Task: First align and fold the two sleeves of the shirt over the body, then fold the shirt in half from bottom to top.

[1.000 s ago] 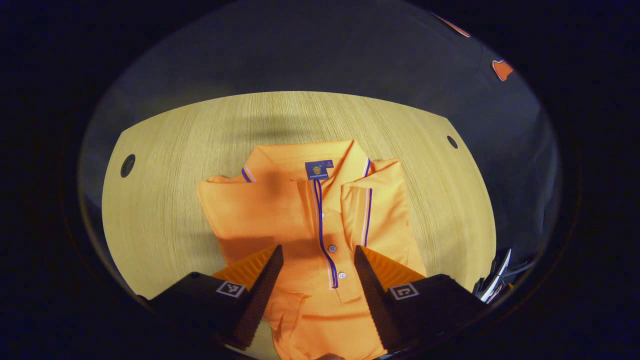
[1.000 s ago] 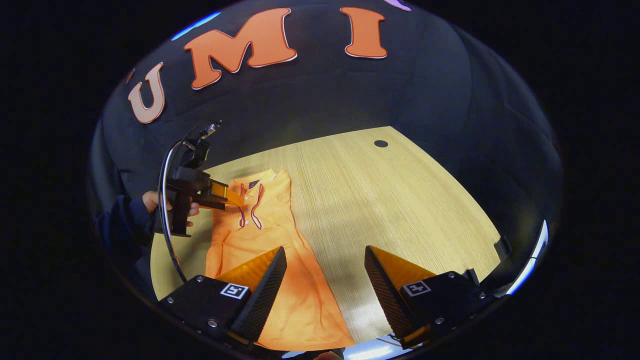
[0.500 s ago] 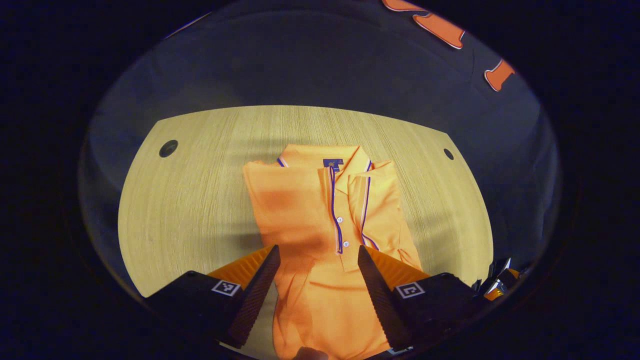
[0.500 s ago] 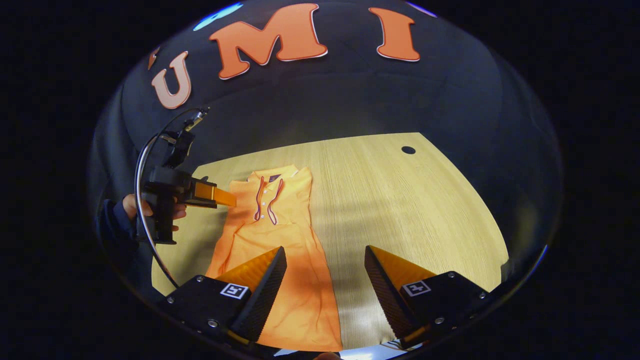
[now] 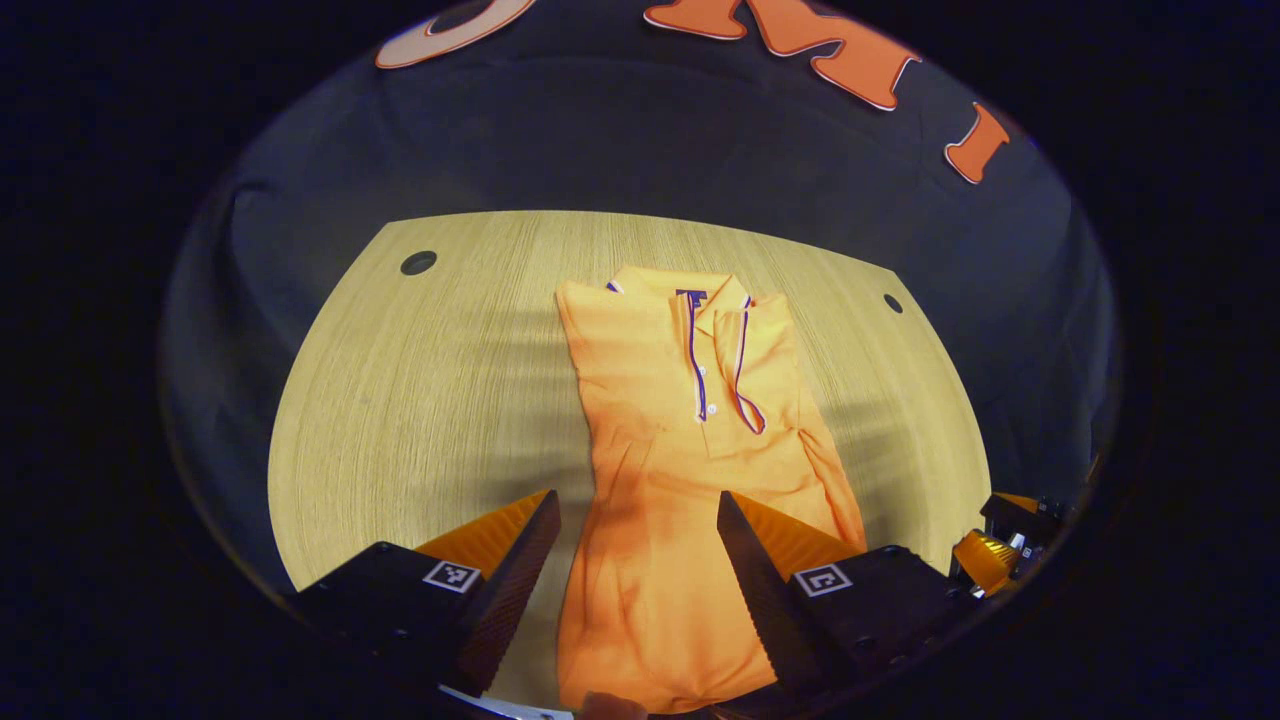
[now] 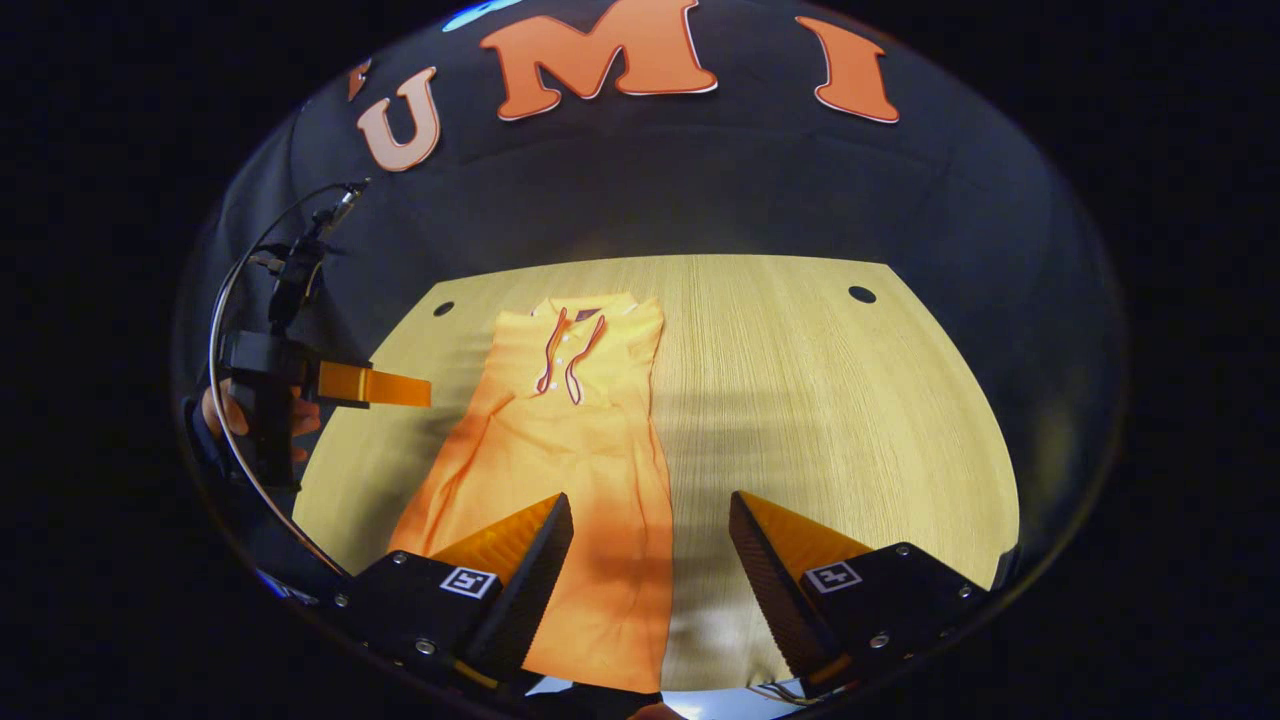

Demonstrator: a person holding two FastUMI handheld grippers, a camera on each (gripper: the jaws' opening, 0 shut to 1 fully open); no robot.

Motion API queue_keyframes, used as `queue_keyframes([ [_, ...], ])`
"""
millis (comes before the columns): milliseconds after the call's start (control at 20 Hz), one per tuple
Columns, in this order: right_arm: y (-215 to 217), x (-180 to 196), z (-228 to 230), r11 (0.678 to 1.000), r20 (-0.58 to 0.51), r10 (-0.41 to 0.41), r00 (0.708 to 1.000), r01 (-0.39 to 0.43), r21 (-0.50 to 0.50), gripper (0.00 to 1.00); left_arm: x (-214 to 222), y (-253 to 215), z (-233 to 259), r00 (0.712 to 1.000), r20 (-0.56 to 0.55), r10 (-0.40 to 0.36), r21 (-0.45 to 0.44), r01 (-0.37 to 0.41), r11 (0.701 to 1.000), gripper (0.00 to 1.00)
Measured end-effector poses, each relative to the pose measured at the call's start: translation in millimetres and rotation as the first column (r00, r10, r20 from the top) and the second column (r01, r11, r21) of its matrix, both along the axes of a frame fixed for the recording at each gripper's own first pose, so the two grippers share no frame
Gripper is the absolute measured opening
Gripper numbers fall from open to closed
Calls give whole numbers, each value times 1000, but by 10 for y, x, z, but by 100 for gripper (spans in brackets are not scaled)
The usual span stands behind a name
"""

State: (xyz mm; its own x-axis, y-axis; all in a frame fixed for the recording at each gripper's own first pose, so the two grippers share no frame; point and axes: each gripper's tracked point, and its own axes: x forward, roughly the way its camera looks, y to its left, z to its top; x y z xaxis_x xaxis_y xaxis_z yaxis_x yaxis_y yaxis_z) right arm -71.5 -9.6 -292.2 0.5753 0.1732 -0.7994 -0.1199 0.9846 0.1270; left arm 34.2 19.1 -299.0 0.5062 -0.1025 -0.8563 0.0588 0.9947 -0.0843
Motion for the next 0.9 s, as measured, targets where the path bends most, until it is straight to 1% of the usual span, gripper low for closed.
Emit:
queue_keyframes([
  [250, 8, -376, -239, 998, -60, 61, 996, -62, -10, 96, -641, 130, -125, 1000, -23, 13, 26, -13, 1000, 98],
  [450, 41, -672, -407, 995, -101, 95, 990, -96, -4, 96, -1122, 245, -327, 998, -59, 16, 71, -12, 997, 98],
  [650, 82, -1012, -650, 994, -168, 108, 980, -109, 6, 96, -1546, 348, -478, 995, -88, 37, 82, -30, 996, 98],
  [750, 49, -1150, -756, 993, -196, 114, 974, -117, -6, 96, -1759, 366, -544, 993, -107, 39, 78, -31, 996, 98],
  [900, 60, -1334, -866, 991, -233, 125, 964, -131, -10, 96, -2005, 367, -706, 989, -146, 23, 94, -9, 995, 98],
])
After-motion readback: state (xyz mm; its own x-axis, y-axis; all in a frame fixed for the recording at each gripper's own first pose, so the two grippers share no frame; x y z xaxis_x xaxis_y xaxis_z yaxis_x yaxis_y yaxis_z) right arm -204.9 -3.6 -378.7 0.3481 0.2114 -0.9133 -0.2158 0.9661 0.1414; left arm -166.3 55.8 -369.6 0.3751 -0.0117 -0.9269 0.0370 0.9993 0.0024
